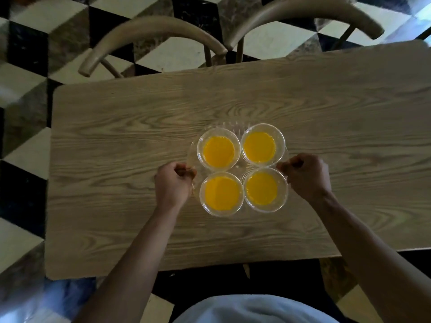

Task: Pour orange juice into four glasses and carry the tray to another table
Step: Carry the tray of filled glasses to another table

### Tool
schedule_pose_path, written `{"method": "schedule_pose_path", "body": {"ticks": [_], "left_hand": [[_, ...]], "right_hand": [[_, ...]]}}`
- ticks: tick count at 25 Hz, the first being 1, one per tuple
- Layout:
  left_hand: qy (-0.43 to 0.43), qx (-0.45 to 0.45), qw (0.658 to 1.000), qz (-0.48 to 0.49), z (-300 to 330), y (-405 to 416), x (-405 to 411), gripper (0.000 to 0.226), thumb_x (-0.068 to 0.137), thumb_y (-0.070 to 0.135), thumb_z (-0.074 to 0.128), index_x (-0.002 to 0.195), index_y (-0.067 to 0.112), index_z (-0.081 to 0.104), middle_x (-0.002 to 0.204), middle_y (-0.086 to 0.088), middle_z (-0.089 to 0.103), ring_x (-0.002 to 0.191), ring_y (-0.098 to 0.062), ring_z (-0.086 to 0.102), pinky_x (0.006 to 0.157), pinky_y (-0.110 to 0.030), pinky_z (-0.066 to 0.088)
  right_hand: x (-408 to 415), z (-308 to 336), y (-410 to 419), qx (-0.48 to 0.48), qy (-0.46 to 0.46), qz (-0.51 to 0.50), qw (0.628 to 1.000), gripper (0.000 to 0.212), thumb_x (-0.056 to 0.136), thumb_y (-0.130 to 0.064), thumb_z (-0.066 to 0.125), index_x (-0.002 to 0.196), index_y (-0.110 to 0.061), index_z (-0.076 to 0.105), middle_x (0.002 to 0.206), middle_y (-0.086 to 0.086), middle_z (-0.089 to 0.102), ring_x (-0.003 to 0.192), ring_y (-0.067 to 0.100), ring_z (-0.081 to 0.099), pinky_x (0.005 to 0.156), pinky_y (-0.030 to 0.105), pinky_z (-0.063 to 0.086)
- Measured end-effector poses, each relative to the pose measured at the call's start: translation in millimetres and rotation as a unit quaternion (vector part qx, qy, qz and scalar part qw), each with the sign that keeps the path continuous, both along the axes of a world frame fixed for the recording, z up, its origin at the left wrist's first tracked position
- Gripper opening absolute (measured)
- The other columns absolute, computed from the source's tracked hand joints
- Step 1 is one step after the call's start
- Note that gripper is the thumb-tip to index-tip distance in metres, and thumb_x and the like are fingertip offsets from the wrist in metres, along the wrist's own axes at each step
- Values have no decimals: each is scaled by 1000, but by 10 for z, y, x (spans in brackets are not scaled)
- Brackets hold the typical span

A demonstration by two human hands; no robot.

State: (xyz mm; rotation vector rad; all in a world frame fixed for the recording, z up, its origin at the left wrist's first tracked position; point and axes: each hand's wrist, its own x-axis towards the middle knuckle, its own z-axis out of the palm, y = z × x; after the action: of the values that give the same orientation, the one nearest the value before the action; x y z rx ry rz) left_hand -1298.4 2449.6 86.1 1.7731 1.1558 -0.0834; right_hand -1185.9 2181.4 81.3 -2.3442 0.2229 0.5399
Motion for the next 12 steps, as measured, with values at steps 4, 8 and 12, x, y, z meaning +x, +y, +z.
{"method": "schedule_pose_path", "body": {"ticks": [4,8,12], "left_hand": [[6,10,1000,-11,-135,14,102,29,91,0,76,82,28,70,79,-2,78,69,-34,78,63,-56,66],[18,-1,1000,-6,-283,18,197,24,92,1,75,83,22,70,75,3,75,59,-19,72,63,-55,66],[27,-12,1000,-7,-359,46,268,24,93,-4,69,88,20,70,83,-4,78,64,-22,73,65,-55,66]], "right_hand": [[108,-124,30,-10,6,-26,1000,23,83,-31,83,80,-10,74,69,-1,71,69,18,67,58,23,46],[184,-275,35,-19,10,-22,1000,23,83,-30,82,78,-9,74,73,3,74,75,23,72,65,29,55],[233,-363,50,-38,14,-12,999,24,84,-31,81,79,-9,75,71,2,74,74,20,72,60,23,50]]}}
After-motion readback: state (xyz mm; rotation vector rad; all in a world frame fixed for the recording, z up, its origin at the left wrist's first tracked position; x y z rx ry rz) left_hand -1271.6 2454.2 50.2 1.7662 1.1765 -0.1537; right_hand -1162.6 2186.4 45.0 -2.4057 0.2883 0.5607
